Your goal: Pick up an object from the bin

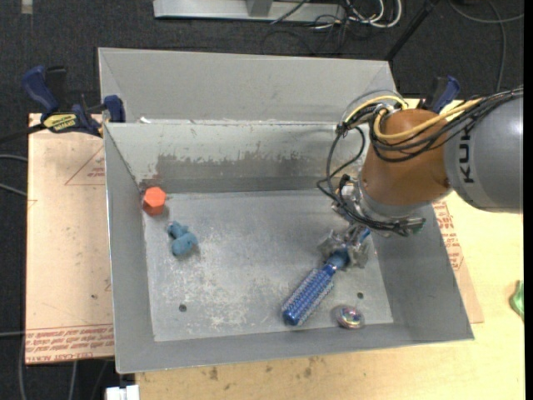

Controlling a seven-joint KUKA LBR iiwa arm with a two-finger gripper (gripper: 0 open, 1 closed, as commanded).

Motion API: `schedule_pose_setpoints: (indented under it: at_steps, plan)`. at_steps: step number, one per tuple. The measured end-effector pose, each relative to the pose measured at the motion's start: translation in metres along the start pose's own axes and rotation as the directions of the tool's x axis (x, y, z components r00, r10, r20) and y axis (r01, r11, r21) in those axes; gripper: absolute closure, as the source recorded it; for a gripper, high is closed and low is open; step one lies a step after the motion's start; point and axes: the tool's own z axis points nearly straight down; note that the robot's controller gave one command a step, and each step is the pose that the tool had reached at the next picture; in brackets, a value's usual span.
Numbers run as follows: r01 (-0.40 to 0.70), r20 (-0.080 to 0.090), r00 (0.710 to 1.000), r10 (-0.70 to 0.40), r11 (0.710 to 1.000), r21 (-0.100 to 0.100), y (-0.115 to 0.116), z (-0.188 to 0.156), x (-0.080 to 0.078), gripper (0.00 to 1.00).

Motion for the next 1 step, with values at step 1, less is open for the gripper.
schedule_pose_setpoints:
  at_steps: [1]
  plan:
    - [-0.013, 0.003, 1.0, 0.013, 1.0, 0.007, 0.0281, -0.1493, -0.0004, 1.0]
